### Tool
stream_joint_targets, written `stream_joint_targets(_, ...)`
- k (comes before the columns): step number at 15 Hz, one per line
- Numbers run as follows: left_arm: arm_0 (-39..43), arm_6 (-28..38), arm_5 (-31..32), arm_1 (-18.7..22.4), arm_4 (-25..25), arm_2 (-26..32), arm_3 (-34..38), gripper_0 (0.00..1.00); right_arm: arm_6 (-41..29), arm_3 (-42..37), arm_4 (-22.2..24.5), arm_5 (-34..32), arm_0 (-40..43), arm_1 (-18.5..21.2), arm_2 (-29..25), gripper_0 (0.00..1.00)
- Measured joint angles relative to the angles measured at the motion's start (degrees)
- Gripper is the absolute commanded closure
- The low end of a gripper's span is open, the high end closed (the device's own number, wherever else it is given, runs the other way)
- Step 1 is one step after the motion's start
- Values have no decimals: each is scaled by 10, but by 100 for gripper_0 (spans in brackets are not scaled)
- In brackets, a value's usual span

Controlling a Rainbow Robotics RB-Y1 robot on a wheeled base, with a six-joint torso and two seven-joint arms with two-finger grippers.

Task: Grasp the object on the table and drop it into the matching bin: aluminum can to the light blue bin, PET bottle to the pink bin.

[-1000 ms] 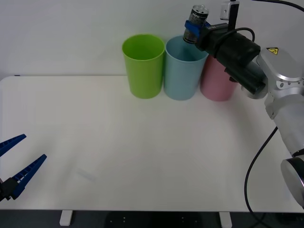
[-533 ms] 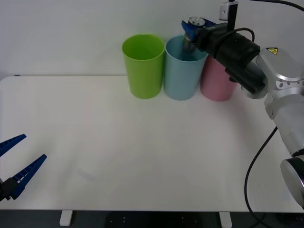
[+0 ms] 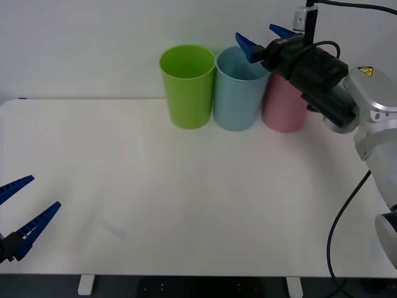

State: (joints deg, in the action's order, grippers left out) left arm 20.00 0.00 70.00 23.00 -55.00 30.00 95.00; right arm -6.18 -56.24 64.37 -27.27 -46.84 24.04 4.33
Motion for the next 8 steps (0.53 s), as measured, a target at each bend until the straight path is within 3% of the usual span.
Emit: stream_joint_targets(8,0,0,0,0,0,0,0,0,-2,-180,-45,-53,168,78,0,0)
